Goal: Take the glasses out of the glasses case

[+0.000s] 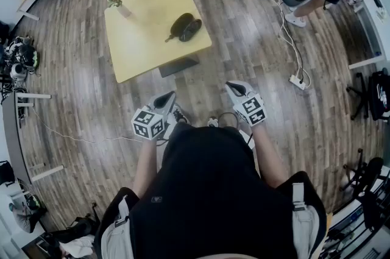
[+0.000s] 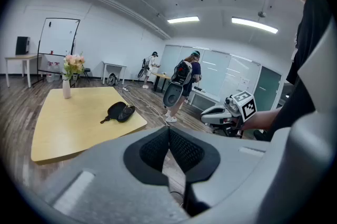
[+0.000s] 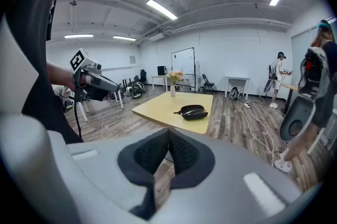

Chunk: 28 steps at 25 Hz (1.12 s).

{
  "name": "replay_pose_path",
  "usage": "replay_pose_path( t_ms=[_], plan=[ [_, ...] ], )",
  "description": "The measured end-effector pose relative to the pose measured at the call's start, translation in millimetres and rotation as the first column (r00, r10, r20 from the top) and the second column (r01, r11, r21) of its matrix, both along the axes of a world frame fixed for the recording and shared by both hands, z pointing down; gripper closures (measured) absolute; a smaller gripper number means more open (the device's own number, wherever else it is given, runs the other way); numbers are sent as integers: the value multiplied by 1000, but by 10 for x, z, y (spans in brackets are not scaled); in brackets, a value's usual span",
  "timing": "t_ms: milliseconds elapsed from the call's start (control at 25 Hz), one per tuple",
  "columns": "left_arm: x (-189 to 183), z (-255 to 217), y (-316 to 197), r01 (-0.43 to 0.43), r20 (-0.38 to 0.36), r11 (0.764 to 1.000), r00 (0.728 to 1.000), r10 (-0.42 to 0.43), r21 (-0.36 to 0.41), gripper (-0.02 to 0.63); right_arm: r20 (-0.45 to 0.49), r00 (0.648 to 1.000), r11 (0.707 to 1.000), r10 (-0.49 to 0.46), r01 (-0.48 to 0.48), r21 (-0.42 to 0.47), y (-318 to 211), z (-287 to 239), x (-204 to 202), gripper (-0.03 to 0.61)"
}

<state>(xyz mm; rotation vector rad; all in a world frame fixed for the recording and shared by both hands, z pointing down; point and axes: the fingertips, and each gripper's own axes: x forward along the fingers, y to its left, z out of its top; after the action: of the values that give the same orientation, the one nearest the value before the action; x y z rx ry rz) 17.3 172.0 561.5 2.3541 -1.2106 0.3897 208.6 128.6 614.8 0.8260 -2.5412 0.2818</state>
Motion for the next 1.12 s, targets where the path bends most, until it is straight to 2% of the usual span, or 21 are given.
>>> replay_pose_path(
  t_ms=[200,720,1120],
  plan=[
    [196,-3,72,-29,12,1000,999,29,-7,603,13,1000,1000,3,-3,4,76,0,110,575],
    [386,-34,1,-52,2,999,999,52,4,603,8,1000,1000,29,-29,7,18,-43,284,575],
    [210,-26,118,20,-13,1000,1000,-19,16,603,6,1000,1000,7,-7,-2,107,-5,193,575]
  ],
)
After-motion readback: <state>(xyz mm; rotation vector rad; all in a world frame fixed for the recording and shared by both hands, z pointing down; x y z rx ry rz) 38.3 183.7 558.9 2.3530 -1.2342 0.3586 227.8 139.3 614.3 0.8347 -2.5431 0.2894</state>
